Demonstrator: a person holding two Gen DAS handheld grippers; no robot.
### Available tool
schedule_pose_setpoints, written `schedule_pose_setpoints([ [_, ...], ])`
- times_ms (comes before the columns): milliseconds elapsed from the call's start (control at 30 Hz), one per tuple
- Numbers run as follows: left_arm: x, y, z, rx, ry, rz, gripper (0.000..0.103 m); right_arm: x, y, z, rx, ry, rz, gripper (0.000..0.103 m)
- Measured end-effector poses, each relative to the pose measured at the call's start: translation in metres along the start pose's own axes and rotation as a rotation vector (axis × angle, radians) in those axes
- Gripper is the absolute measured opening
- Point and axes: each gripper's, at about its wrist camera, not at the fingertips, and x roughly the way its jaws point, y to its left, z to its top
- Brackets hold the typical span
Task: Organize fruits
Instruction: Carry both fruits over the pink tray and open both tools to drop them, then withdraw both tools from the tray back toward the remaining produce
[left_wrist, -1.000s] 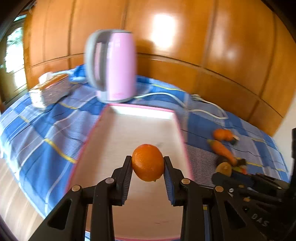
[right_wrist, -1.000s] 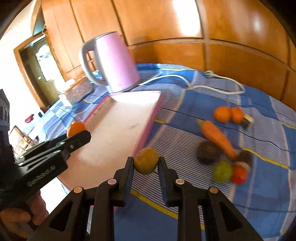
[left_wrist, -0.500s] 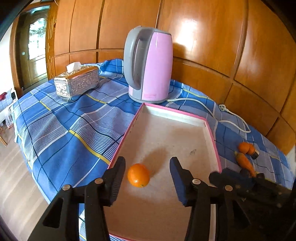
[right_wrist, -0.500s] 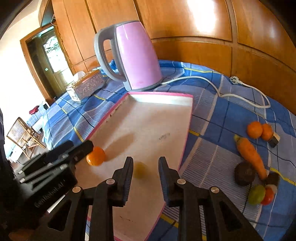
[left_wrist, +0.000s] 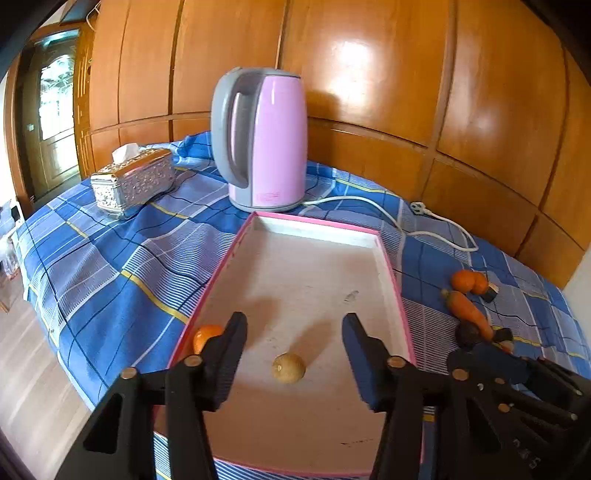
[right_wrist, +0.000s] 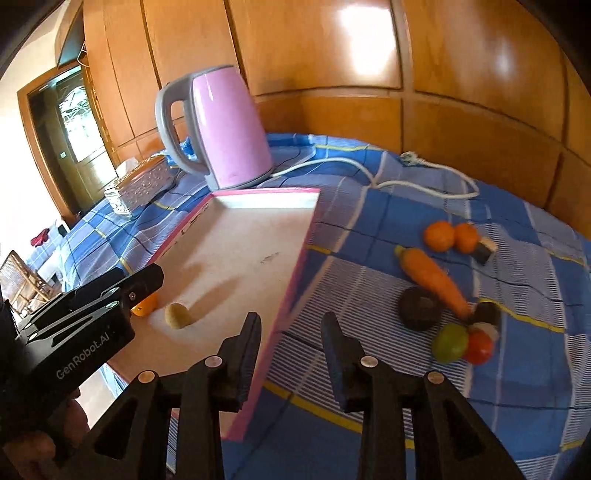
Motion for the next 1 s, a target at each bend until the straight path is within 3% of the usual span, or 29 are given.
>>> schedule_pose_setpoints([
  [233, -0.004, -0.014, -0.006, 0.042, 0.0, -0.016, 0.058, -0.013, -0.02, -0.008, 0.027, -0.024, -0.085, 0.035],
  [633, -0.004, -0.035, -0.013, 0.1, 0.021, -0.057, 0.058, -0.026, -0.068, -0.023, 0.142, -0.023, -0.147, 0.034],
  [1000, -0.006, -0.06, -0.021, 0.166, 0.044, -0.135, 0.058, -0.034, -0.122, -0.048, 0.265, 0.007, -0.237, 0.034],
])
